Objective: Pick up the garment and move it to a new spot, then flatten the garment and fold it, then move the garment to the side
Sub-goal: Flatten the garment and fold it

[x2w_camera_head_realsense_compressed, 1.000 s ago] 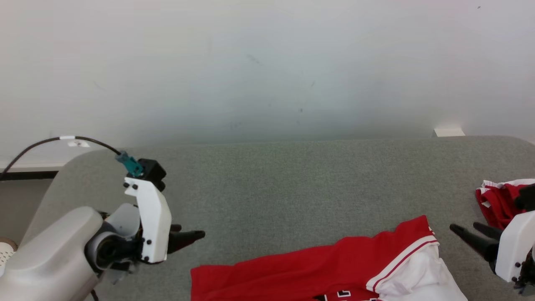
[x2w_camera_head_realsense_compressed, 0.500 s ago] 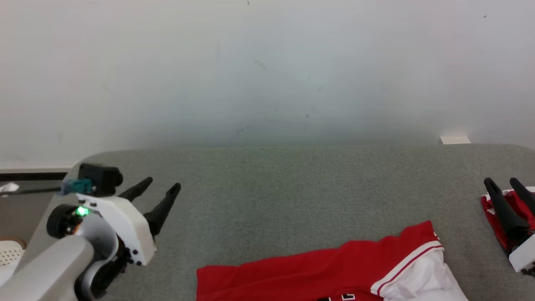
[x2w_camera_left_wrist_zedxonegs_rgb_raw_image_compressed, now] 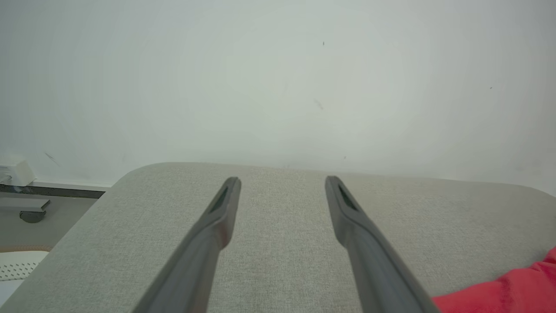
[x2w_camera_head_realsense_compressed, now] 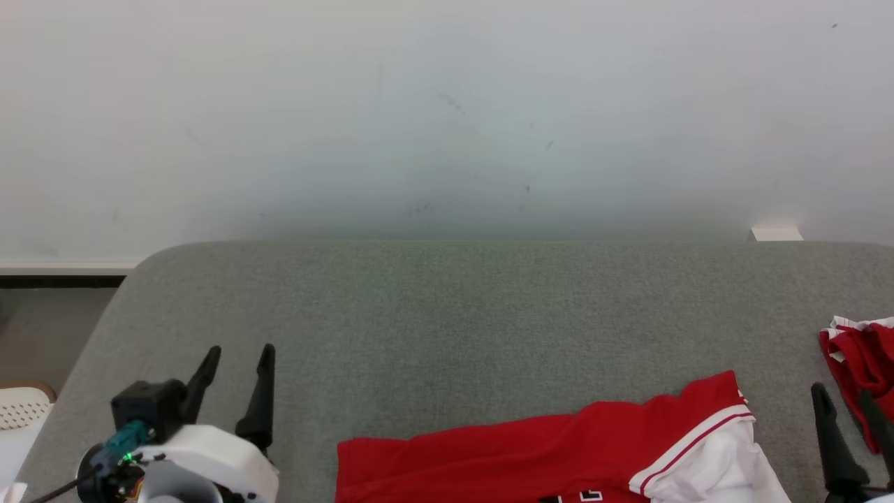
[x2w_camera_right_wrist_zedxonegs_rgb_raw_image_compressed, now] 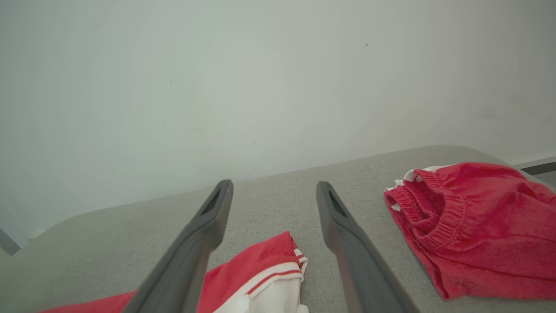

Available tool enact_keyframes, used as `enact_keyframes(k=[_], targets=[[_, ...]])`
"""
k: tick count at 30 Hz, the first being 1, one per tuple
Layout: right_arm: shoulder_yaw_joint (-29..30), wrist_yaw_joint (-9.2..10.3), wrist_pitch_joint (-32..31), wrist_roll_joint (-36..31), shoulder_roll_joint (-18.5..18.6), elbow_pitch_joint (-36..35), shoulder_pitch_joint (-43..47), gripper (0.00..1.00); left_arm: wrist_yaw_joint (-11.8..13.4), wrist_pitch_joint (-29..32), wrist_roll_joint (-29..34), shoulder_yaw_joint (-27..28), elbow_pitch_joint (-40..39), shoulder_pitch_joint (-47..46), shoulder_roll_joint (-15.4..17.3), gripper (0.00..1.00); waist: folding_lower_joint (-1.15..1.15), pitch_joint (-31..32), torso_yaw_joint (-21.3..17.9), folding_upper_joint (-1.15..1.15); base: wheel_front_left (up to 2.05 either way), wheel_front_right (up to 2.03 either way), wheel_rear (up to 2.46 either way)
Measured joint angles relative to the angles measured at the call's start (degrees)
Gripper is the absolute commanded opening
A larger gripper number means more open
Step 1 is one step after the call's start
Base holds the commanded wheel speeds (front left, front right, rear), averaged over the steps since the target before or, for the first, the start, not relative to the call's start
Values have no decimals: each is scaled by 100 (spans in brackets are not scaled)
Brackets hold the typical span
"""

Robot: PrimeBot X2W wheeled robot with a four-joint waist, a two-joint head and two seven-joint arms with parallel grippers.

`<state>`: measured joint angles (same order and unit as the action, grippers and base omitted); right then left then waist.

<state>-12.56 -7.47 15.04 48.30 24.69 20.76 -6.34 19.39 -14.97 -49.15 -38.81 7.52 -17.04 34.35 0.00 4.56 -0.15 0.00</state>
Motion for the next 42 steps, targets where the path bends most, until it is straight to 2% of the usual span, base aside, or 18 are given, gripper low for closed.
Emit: enact_keyframes(k=[4, 7, 11, 14, 19, 26, 33, 39, 40, 41, 42], targets=[[454, -1, 1, -475, -468, -233, 563, 100, 67, -12, 684, 820, -241, 705, -493, 100, 0, -29, -33, 0, 0, 0, 0], [598, -1, 1, -684, -670, -248, 822, 100, -12, -14, 1101, 1402, -394, 1260, -911, 100, 0, -44, -81, 0, 0, 0, 0], [719, -1, -87, -845, -842, -236, 906, 100, -332, -16, 1577, 1916, -457, 1725, -1462, 100, 0, -89, -108, 0, 0, 0, 0], [754, -1, -305, -970, -884, -130, 861, 100, -636, -16, 1812, 2170, -408, 1778, -1731, 100, 0, -127, -104, 0, 0, 0, 0], [672, -1, -847, -1166, -1006, 283, 319, 100, -1024, -16, 2151, 2408, -254, 1769, -2050, 100, 0, -191, -122, 0, 0, 0, 0], [593, -1, -1684, -1418, -1161, 1324, -361, 100, -1408, -16, 2455, 2606, -38, 1712, -2403, 100, 0, -243, -33, 0, 0, 0, 0], [824, -1, -2427, -1573, -1330, 2498, -879, 100, -1685, -16, 2694, 2836, 133, 1680, -2571, 100, 0, -275, 106, 0, 0, 0, 0], [762, 4, -3045, -1606, -1438, 3026, -1357, 100, -1838, -16, 2803, 2947, 242, 1624, -2672, 100, 0, -292, 177, 0, 0, 0, 0], [722, 18, -3158, -1592, -1440, 3055, -1398, 95, -1853, -16, 2830, 2948, 267, 1624, -2699, 100, 0, -290, 194, 0, 0, 0, 0], [689, 25, -3238, -1573, -1445, 3082, -1438, 51, -1887, -16, 2851, 2954, 288, 1624, -2722, 100, 0, -287, 209, 0, 0, 0, 0], [673, 26, -3290, -1524, -1451, 3092, -1458, 38, -1896, -16, 2862, 2962, 300, 1623, -2747, 100, 0, -284, 222, 0, 0, 0, 0]])
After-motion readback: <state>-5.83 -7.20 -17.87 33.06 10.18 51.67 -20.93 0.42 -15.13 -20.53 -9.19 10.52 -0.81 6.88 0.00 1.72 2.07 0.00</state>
